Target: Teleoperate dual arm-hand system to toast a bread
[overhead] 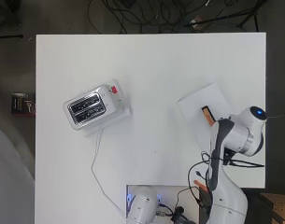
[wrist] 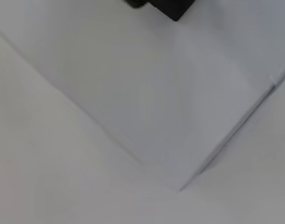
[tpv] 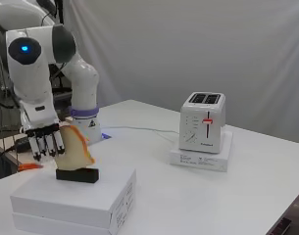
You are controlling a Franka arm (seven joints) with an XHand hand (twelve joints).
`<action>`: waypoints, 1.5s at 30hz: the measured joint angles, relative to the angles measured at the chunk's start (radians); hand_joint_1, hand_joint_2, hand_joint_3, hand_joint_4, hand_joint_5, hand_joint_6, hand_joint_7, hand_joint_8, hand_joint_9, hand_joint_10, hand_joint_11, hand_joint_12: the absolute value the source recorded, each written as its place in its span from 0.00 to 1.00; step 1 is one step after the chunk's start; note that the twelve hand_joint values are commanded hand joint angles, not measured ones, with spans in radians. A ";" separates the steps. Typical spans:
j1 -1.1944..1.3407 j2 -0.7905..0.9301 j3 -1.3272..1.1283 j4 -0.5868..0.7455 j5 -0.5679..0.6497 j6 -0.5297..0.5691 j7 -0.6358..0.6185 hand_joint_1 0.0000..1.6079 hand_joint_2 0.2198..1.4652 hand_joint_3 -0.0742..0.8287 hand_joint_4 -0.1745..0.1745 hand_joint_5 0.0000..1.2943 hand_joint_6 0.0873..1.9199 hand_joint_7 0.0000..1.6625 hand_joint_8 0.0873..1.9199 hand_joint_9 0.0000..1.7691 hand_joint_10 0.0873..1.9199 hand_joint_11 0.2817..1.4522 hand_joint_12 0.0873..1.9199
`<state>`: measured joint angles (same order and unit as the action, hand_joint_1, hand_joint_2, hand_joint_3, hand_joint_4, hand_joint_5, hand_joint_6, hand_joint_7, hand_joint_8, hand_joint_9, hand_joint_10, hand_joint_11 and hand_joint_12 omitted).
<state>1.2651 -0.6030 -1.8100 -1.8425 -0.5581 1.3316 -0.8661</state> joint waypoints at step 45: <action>1.127 -0.122 0.146 0.377 0.079 -0.145 -0.225 0.77 0.76 0.08 0.00 0.53 0.67 0.66 0.43 0.78 0.00 0.39 0.14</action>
<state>2.3919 -0.7252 -1.6635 -1.4650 -0.4792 1.1869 -1.0909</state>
